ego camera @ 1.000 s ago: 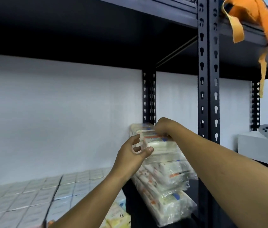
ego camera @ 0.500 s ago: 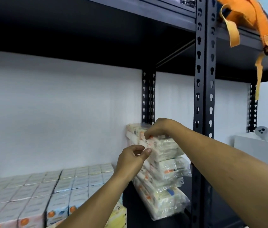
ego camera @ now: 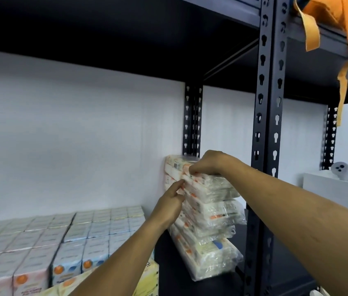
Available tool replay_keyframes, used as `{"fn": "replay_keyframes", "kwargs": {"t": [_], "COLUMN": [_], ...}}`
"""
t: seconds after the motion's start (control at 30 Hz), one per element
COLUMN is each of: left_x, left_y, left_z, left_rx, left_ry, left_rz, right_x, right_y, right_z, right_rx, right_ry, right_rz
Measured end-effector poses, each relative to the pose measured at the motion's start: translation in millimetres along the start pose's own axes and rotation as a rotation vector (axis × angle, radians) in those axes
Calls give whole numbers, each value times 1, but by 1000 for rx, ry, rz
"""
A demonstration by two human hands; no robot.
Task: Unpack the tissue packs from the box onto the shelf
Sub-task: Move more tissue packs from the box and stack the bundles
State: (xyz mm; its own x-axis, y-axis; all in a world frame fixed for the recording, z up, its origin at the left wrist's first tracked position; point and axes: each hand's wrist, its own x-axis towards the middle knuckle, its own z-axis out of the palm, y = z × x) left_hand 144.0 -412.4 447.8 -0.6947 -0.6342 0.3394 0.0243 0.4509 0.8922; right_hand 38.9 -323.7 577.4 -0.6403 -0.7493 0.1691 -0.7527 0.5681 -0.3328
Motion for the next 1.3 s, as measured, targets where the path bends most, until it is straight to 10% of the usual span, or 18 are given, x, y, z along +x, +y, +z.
{"fn": "replay_keyframes", "kwargs": {"t": [0.67, 1.3], "left_x": [-143, -277], "left_y": [23, -51], "left_z": [-125, -171], "left_rx": [595, 714], "left_ry": [207, 211], "left_rz": [111, -143], "right_x": [-110, -166], "right_y": [-34, -8], "right_z": [75, 217], "right_rx": [216, 522], "right_ry": [243, 32], "right_rz": [-570, -436]}}
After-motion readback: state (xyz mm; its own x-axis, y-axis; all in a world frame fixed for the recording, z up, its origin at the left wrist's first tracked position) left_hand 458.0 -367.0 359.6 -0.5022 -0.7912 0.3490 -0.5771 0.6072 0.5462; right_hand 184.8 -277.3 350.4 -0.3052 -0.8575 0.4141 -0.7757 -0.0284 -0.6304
